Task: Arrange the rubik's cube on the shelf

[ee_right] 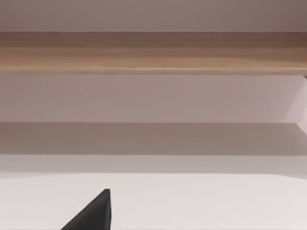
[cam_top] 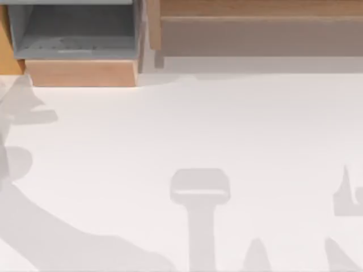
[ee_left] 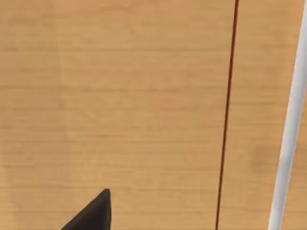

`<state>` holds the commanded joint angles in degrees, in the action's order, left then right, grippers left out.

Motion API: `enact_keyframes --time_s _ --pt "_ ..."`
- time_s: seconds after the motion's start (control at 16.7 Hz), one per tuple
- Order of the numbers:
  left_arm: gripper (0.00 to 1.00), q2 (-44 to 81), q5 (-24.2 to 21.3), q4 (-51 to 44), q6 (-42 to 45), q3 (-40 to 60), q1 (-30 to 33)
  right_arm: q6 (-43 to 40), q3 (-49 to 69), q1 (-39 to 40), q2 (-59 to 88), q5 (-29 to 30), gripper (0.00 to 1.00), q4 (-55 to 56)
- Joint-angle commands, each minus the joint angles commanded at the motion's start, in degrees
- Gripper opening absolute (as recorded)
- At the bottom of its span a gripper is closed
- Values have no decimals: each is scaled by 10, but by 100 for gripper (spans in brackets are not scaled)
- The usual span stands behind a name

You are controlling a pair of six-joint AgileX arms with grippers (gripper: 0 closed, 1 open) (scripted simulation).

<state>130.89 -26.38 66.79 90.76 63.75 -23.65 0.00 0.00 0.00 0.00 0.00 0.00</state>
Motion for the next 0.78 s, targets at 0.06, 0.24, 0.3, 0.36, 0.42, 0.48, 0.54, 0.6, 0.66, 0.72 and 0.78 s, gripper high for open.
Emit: enact_keyframes --time_s 0.06,0.24,0.3,0.36,0.42,0.48,0.54,0.6,0.66,0.72,0.78 --pt "100 5 2 -5 0 11 2 0 0 0 0 0 100 0" --pt "100 23 9 -23 0 47 9 0 0 0 0 0 100 0" --pt "100 27 11 -28 0 55 10 0 0 0 0 0 100 0" --pt "100 29 11 -29 0 58 11 0 0 0 0 0 100 0" --pt "100 29 11 -29 0 58 11 0 0 0 0 0 100 0" --pt "100 29 11 -29 0 58 11 0 0 0 0 0 100 0" --pt "100 29 11 -29 0 58 11 0 0 0 0 0 100 0" --pt "92 29 11 -29 0 58 11 0 0 0 0 0 100 0" --pt "85 29 11 -29 0 58 11 0 0 0 0 0 100 0" --pt "77 29 11 -29 0 58 11 0 0 0 0 0 100 0" --pt "70 29 11 -29 0 58 11 0 0 0 0 0 100 0"
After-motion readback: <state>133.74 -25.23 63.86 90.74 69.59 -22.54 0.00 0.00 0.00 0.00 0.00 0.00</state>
